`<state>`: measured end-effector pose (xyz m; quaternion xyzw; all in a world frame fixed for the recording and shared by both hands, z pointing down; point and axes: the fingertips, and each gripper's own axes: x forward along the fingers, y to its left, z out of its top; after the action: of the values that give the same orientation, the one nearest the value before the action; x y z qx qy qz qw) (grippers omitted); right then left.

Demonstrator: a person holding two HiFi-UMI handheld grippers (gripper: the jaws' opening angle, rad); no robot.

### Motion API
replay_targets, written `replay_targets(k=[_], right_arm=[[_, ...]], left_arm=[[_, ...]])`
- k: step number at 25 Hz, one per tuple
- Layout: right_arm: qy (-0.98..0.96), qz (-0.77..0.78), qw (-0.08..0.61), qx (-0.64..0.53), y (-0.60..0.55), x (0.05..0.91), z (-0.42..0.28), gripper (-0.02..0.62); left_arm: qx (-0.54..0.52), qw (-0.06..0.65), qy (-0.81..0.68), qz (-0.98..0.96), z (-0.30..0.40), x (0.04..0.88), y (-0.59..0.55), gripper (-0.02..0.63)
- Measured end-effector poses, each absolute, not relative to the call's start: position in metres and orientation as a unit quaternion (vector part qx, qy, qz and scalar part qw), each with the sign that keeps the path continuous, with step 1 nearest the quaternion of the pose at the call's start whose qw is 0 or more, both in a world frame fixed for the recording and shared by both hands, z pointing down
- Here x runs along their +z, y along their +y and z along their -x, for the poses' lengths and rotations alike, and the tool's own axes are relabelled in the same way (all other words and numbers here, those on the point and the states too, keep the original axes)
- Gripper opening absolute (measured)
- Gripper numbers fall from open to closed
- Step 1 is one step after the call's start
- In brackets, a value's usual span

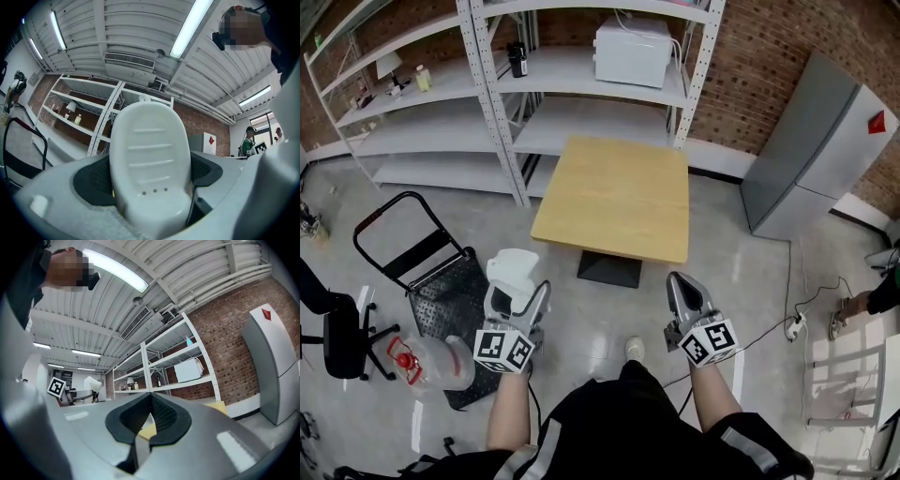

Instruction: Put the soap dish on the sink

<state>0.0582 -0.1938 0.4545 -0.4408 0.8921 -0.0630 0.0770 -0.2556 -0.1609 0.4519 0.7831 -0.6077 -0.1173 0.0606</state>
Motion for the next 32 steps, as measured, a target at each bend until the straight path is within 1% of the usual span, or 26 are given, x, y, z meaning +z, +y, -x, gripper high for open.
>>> replay_targets(k=[3,13,20,32], right_arm=[[0.892,0.442,0.079,-0.061,-0.213,0.456,-0.068,0.006],[0.892,0.43,0.124,-0.066,-0.293,0.446,-0.088,0.006],[0.881,0.447,0.133,-0.079,-0.337,0.456,-0.12,0.006],[0.859,0.489,0.123,-0.091,-0.393,0.473,-0.195,0.006]], left_arm=[[-0.116,0.057,-0.606,-0.785,0.247,0.451,-0.176,0.459],[-0.096,0.048,-0.608,-0.787,0.218,0.439,-0.248,0.459],[-0.085,0.053,-0.605,-0.79,0.194,0.445,-0.294,0.459],[-0.076,0.076,-0.573,-0.813,0.123,0.464,-0.367,0.459]])
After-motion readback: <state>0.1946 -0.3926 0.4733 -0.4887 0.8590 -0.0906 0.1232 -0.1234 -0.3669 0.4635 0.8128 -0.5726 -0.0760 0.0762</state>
